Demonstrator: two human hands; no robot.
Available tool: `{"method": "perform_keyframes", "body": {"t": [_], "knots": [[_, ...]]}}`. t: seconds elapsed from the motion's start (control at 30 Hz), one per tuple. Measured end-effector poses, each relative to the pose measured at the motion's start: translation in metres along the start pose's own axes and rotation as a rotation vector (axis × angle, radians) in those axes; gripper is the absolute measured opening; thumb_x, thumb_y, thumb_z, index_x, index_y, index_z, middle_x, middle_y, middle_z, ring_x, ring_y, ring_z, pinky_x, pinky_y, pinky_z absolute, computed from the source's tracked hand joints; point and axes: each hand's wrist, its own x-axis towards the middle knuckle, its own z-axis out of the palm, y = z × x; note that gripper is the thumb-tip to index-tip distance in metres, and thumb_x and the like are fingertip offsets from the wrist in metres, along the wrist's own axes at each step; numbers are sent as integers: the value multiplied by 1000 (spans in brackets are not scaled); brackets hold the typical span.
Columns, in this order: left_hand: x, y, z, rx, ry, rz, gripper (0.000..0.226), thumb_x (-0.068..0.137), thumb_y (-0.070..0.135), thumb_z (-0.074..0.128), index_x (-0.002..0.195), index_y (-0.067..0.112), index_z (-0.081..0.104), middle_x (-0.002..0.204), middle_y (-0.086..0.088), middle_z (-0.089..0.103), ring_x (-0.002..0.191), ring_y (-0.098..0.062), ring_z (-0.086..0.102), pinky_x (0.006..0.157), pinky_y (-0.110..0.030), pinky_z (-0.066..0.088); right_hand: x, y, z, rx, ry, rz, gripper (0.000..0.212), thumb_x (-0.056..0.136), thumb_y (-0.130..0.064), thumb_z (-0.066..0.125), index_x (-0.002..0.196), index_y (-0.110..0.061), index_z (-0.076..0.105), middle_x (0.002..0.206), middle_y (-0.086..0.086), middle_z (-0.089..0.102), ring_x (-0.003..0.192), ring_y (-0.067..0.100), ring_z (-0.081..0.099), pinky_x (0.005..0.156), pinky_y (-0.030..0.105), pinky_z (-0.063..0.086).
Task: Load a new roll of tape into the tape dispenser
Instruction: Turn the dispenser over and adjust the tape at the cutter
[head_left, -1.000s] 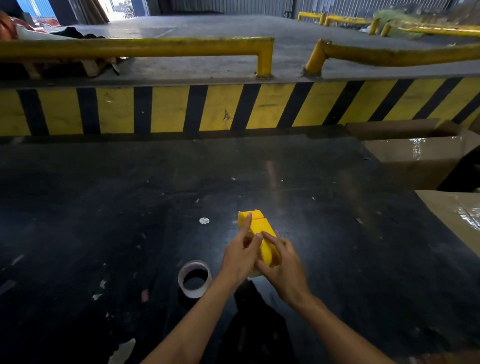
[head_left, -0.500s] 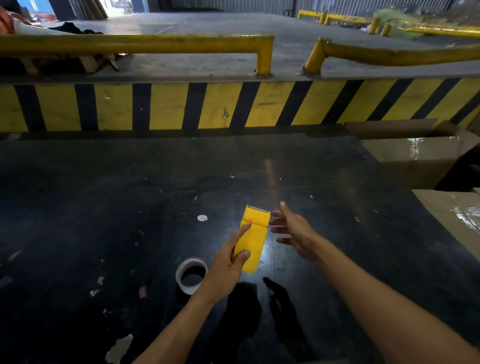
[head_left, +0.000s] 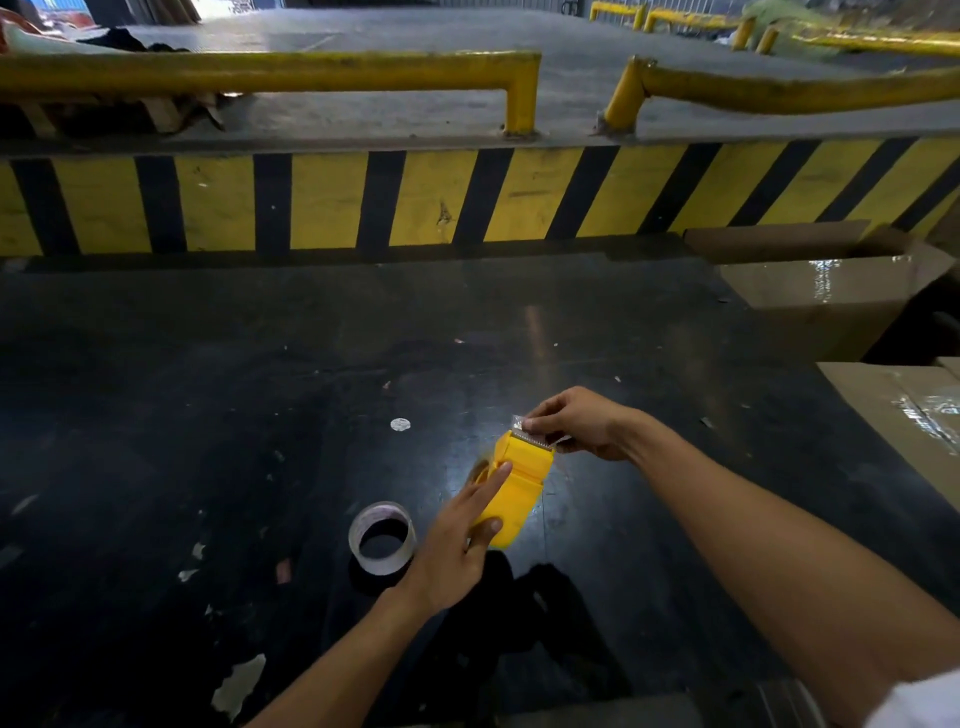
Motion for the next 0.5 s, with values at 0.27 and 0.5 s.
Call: {"method": "perform_keyframes", "body": {"t": [0.27, 0.5], "knots": [[5, 11, 8, -207, -58, -167, 67, 103, 27, 54, 154, 59, 26, 153, 15, 52, 129, 0, 59, 112, -33, 50, 0, -9, 15, -88, 316, -159, 11, 91, -9, 65, 88, -3, 73, 76, 7, 68, 65, 10, 59, 59, 22, 48], [19, 19, -6, -229, -164, -165, 71, 101, 20, 51, 141, 74, 27, 145, 55, 33, 134, 15, 46, 118, -34, 41, 2, -15, 11, -111, 393, -170, 9, 90, -10, 67, 84, -8, 73, 74, 1, 66, 69, 10, 59, 60, 23, 47]]}}
